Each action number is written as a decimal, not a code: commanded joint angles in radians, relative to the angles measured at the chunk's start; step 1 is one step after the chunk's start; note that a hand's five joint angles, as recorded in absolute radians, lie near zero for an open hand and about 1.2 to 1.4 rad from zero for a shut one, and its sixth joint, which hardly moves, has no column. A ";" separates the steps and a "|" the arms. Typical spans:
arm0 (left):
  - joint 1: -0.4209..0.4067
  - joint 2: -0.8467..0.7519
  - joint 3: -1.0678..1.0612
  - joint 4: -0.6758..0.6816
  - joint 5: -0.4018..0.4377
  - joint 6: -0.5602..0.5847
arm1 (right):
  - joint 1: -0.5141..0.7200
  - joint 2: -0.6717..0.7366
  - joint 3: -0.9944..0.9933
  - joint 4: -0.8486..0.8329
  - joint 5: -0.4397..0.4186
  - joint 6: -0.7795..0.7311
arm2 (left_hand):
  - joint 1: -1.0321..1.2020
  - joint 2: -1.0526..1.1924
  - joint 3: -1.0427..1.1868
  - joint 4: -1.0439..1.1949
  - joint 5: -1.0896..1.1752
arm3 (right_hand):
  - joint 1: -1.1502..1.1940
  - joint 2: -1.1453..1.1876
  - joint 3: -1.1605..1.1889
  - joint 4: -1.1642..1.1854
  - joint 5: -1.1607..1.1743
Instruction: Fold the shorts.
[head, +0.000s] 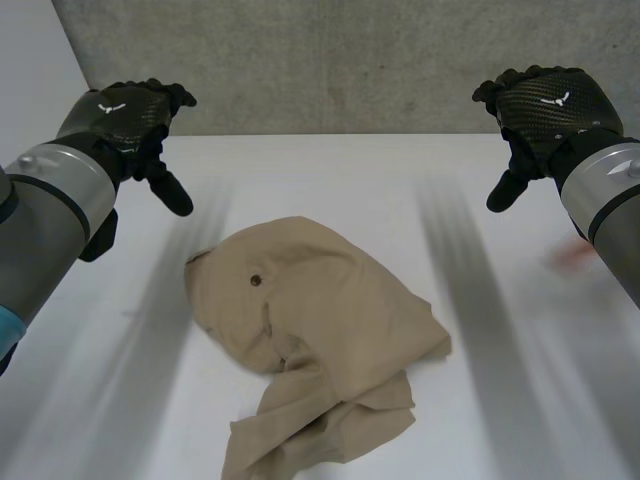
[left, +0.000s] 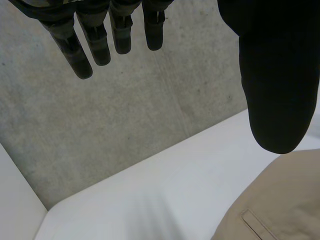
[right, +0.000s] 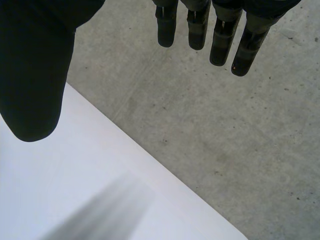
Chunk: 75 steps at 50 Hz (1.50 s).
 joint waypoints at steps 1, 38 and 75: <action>-0.001 -0.047 0.005 0.000 0.001 0.001 | 0.001 -0.001 0.005 -0.001 0.000 -0.001 | -0.038 -0.033 -0.038 -0.034 -0.046 | 0.007 -0.050 -0.040 -0.063 -0.065; 0.007 -0.599 0.281 0.123 0.096 0.243 | -0.014 0.007 0.028 -0.037 -0.054 -0.009 | 1.183 1.188 1.183 1.187 1.175 | 0.007 -0.050 -0.040 -0.063 -0.065; -0.399 -0.430 0.048 0.641 0.241 0.288 | -0.080 -0.103 0.014 -0.057 -0.056 -0.021 | 1.183 1.188 1.183 1.187 1.175 | 0.007 -0.050 -0.040 -0.063 -0.065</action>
